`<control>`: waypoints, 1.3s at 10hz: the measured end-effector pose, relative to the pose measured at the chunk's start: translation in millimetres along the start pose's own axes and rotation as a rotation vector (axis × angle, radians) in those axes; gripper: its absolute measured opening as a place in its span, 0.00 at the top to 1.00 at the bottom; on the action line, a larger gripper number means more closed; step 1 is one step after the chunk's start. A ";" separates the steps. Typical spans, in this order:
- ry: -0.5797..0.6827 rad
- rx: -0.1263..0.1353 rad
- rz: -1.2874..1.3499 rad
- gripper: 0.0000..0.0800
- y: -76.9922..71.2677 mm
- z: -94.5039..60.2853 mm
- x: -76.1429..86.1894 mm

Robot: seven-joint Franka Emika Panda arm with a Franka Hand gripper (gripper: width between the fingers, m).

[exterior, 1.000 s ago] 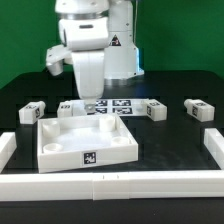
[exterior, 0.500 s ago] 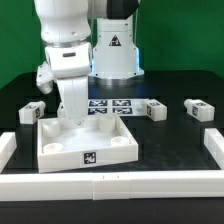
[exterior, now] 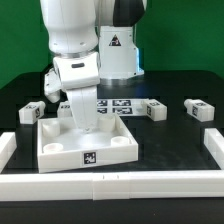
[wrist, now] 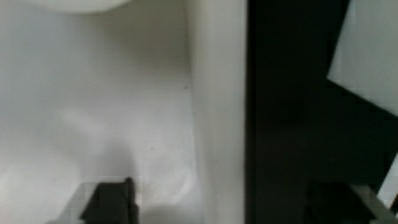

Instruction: Assemble one leg

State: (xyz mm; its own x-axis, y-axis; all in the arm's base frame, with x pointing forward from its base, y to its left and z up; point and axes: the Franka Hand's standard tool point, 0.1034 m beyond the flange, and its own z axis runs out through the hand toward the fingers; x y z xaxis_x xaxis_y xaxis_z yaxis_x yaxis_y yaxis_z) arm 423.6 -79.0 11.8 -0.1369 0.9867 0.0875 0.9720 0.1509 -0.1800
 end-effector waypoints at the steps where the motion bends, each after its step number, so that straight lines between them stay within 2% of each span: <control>1: 0.000 0.000 0.000 0.47 -0.2 0.1 0.0; 2: 0.000 0.001 0.000 0.70 -0.3 0.3 0.0; 3: 0.000 0.001 0.000 0.87 -0.3 0.3 0.0; 4: -0.002 -0.005 0.000 0.87 0.9 -0.8 -0.4; 5: -0.002 -0.006 0.000 0.91 1.0 -0.9 -0.6; 9: -0.003 -0.012 0.000 0.91 2.2 -1.4 -1.0; 10: -0.003 -0.012 0.029 0.91 3.9 -0.7 3.5; 11: -0.001 -0.016 0.061 0.91 9.3 -0.3 16.4; 13: 0.004 -0.034 0.116 0.91 25.7 0.1 52.8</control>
Offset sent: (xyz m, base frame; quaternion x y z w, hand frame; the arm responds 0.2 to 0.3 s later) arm 0.0000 0.0000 0.0000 0.0000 0.0000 0.0000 1.0000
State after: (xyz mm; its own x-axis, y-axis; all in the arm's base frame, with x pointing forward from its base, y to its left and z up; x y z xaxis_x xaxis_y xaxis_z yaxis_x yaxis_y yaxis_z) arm 441.4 -23.1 11.6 -0.0226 0.9972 0.0718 0.9873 0.0336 -0.1554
